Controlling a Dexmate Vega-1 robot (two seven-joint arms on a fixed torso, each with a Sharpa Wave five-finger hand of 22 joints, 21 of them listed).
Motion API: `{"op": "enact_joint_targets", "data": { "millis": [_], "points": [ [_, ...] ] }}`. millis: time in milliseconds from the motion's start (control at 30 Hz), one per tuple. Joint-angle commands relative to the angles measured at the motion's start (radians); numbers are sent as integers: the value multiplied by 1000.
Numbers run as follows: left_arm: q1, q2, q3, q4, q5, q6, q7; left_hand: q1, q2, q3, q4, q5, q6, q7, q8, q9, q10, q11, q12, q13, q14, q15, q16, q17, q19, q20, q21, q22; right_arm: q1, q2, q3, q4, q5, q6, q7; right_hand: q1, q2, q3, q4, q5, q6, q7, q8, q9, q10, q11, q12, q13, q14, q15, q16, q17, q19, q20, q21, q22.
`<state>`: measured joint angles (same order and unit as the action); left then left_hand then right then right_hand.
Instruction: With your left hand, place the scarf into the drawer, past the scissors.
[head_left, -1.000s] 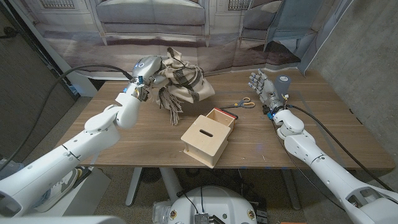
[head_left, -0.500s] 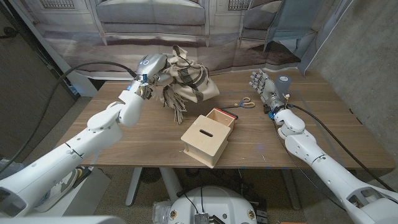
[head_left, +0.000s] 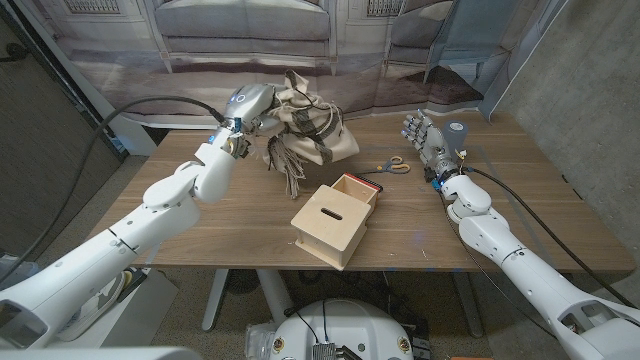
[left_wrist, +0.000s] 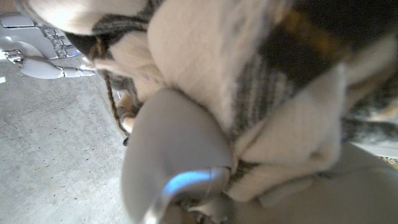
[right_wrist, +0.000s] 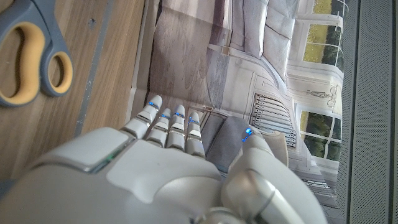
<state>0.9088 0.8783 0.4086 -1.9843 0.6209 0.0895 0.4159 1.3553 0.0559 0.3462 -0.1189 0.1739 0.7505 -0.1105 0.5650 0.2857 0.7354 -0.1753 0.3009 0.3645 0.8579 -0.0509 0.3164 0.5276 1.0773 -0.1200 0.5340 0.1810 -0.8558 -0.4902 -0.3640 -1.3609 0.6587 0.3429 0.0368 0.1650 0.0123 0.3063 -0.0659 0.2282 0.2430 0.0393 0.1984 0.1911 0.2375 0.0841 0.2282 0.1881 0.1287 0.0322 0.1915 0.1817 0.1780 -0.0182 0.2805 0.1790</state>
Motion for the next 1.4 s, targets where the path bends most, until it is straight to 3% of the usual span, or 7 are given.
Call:
{"op": "enact_joint_targets", "data": {
  "millis": [33,200,333,600,700,1400],
  "points": [
    [21,-2,-11,-20,19,-21,13,-18,30,-1,0,4,90,78,8,3,8,-1,-3,6,73,-182,2,6,1,-3,5,4,-4,-1,-1,-7,-2,3,-1,11,3,3,-7,0,11,1,1,3,12,-2,1,5,5,-1,-2,3,12,-3,-2,4],
    [34,0,-20,-24,17,-42,22,-18,29,-2,-1,4,91,76,9,2,9,-2,-5,7,75,-182,0,7,0,-4,6,4,-7,-2,0,-14,-4,2,-4,11,3,2,-8,0,12,2,2,3,12,-3,1,5,5,-1,-2,3,13,-3,-3,4],
    [42,-2,-40,-28,-48,-82,5,-19,29,-2,-1,5,92,77,10,2,10,-2,-7,9,77,-182,-1,8,-1,-3,7,4,-10,-2,1,-20,0,0,-8,11,3,2,-8,0,13,2,2,3,12,-2,1,5,5,-1,-2,3,13,-3,-5,4],
    [39,-12,-40,-37,-25,-91,2,-19,29,-3,-2,5,93,77,11,1,13,-1,-9,11,80,-182,-3,9,0,-5,10,4,-22,-6,6,-34,1,5,-13,11,4,2,-8,-1,12,2,1,3,11,-2,0,5,5,-3,-2,3,14,-3,-7,4],
    [37,-21,-47,-25,-91,-138,-16,-19,28,-4,-2,5,96,79,12,0,14,0,-9,12,82,-182,-4,10,-1,-6,10,4,-28,-9,8,-40,0,5,-15,11,4,1,-8,-1,12,2,1,3,12,-2,0,5,5,-2,-2,3,14,-3,-7,4],
    [42,-28,-55,-62,-13,-161,-20,-17,28,-7,-5,5,99,78,16,0,24,-1,-16,20,98,-184,-8,16,-5,-8,18,5,-58,-25,19,-90,-3,4,-39,10,5,0,-10,-1,12,3,1,3,12,-2,0,5,6,-1,-2,3,17,-3,-14,4]
  ]
}}
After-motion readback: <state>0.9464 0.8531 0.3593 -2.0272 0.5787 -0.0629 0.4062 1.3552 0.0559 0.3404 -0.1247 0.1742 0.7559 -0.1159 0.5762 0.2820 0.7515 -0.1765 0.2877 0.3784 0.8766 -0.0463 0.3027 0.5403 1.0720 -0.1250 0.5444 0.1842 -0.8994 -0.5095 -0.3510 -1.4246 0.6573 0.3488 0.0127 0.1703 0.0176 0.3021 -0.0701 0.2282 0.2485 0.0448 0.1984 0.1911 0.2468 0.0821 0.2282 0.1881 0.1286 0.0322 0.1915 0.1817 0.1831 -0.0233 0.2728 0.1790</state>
